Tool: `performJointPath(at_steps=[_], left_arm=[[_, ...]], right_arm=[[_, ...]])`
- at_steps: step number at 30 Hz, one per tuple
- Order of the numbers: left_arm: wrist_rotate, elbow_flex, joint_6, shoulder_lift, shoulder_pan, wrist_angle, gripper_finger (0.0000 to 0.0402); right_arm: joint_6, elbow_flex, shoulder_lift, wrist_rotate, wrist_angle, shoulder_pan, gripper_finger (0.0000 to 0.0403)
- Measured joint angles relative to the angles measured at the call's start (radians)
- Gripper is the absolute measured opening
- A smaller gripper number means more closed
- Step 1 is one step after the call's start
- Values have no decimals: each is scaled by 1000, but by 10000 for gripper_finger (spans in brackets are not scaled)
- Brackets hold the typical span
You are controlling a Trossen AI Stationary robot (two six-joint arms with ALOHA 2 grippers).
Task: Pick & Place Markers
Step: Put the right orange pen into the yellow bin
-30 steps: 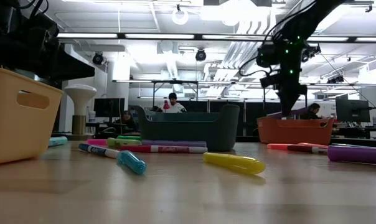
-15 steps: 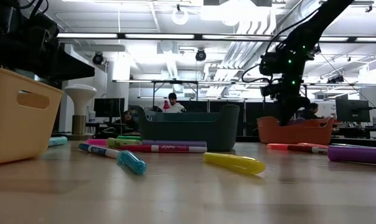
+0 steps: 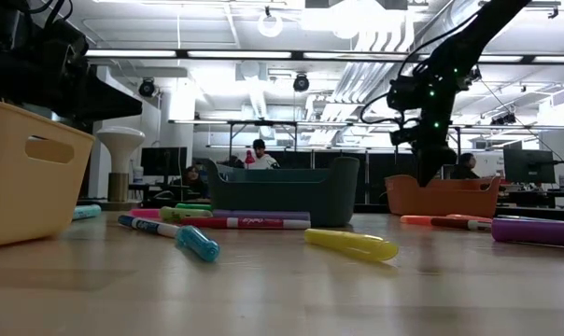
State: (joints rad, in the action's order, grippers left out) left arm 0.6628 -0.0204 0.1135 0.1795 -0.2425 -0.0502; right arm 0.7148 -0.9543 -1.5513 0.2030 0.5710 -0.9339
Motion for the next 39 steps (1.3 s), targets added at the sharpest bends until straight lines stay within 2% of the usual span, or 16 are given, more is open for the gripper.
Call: performJointPath(at_steps=[10,15,23,26,32,39], left_arm=[[-1,0,0,0,0,-1,127],[-1,0,1,0,0,-2,127],[-1,0,3,0,0,-2,127],[-1,0,18,0,0,-2,127],[-1,0,49,0,0,-2,127],[-1,0,49,0,0,-1,127]], right_arm=[[-144,0,0,34,32,12,154],[-280,-48,0,24,142,12,173],[-672,-220,1,20,369,12,177],[-850,-269,1,-27,426,12,177],[-934,-302,1,-164,516,26,177],[-1067,-246,1,-131,653,154,177]])
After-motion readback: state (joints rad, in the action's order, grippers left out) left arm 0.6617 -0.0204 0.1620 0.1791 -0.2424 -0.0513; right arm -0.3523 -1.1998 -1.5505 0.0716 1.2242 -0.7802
